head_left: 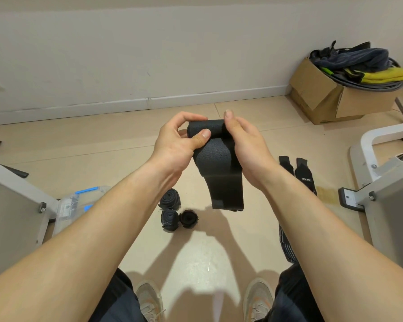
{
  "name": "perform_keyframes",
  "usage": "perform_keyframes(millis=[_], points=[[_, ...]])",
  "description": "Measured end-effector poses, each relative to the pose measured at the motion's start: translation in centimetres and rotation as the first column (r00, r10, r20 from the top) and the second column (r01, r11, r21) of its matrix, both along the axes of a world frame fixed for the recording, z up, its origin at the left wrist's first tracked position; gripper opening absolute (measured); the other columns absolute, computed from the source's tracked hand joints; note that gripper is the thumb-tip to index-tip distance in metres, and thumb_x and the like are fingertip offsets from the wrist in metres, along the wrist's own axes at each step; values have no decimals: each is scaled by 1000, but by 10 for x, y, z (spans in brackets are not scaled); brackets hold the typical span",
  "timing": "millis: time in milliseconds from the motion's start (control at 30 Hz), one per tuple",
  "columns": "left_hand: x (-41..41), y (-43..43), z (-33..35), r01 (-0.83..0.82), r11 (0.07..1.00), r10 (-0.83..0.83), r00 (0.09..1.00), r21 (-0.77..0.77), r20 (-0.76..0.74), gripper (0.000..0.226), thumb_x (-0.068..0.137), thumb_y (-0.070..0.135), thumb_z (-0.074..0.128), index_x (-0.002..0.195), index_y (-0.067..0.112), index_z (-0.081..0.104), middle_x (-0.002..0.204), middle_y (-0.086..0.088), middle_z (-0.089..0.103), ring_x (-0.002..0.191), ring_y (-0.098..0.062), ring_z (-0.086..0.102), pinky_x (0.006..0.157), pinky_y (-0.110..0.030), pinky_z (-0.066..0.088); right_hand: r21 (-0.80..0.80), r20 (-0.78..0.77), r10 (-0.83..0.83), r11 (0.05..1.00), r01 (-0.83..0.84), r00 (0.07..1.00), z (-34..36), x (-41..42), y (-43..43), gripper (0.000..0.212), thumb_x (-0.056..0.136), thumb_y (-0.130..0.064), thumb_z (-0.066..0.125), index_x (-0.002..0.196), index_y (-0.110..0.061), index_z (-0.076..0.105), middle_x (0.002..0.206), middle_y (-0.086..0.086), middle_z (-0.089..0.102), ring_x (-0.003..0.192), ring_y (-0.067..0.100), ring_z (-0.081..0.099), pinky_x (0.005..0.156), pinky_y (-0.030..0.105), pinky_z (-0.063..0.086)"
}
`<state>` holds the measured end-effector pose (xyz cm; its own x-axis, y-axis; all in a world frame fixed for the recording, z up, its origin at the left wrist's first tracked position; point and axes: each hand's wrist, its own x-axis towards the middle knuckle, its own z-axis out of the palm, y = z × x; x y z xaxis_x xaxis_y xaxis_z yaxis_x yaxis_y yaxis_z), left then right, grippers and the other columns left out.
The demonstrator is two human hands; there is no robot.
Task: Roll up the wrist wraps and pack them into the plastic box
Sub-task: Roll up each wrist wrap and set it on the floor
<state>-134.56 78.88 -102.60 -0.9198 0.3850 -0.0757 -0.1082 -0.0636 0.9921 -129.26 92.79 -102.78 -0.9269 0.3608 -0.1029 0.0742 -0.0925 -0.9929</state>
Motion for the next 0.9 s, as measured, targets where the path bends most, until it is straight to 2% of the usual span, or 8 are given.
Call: perform_keyframes(millis=[67, 200, 333, 500, 567, 667, 800, 900], points=[[1, 1, 1, 22, 1000, -22, 1000, 2, -10, 26, 91, -3, 70, 100, 21, 68, 99, -19, 69, 82, -23, 69, 73, -32, 57, 40, -14, -21, 999, 21, 1000, -1, 0, 0, 36, 102, -49, 54, 103, -15, 68, 101, 12, 76, 97, 28, 74, 84, 46, 59], [3, 2, 1, 55, 998, -57, 998, 33, 36, 29, 92, -6, 67, 103, 21, 66, 99, -17, 68, 84, -23, 69, 74, -33, 58, 56, -31, -31, 998, 33, 999, -3, 1, 1, 15, 104, -32, 57, 102, -19, 65, 89, 6, 71, 79, 18, 70, 71, 37, 58], [5, 7, -3, 72, 995, -81, 989, 72, 127, 30, 96, 1, 63, 125, 9, 57, 109, -15, 67, 96, -26, 69, 86, -41, 59, 2, -67, -16, 1000, 17, 998, -2, 1, 0, 6, 104, -19, 57, 102, -19, 62, 82, 7, 69, 70, 18, 66, 64, 31, 54], [4, 11, -3, 3, 1000, -3, 986, -3, 169, 60, 75, 50, 72, 117, 8, 62, 112, -11, 73, 109, -26, 70, 107, -53, 49, -5, -106, 24, 1000, -24, 994, -2, 3, -2, 10, 103, -7, 57, 103, -16, 61, 80, 8, 67, 73, 21, 63, 66, 31, 53], [3, 11, -2, 34, 998, -25, 987, -49, 159, 64, 88, 69, 57, 111, 11, 72, 112, -11, 76, 109, -27, 72, 105, -48, 50, 2, -109, 37, 999, -37, 993, -1, 4, -4, 12, 102, -5, 57, 103, -16, 60, 81, 9, 66, 73, 20, 62, 66, 31, 53], [3, 11, -5, -10, 993, 26, 992, -120, 127, 60, 103, 61, 39, 93, 15, 76, 101, -10, 78, 99, -27, 75, 97, -44, 56, 33, -100, 50, 998, -47, 994, 0, 5, -8, 15, 102, -3, 57, 103, -18, 59, 87, 10, 64, 77, 21, 62, 68, 32, 53], [5, 15, -8, -87, 984, 101, 991, -156, 87, 48, 104, 52, 46, 113, 8, 63, 104, -13, 74, 100, -31, 72, 91, -47, 58, 126, -56, 48, 991, -40, 997, -4, 4, -13, 17, 105, -12, 52, 106, -29, 54, 100, 7, 61, 89, 20, 61, 78, 39, 55], [7, 17, -7, -102, 990, 110, 990, -99, 84, 44, 103, 49, 51, 118, 8, 58, 106, -13, 72, 102, -31, 71, 93, -50, 58, 93, -2, 38, 995, -38, 999, -2, 2, -14, 12, 105, -20, 51, 110, -30, 51, 103, 4, 61, 92, 20, 61, 78, 39, 53]])
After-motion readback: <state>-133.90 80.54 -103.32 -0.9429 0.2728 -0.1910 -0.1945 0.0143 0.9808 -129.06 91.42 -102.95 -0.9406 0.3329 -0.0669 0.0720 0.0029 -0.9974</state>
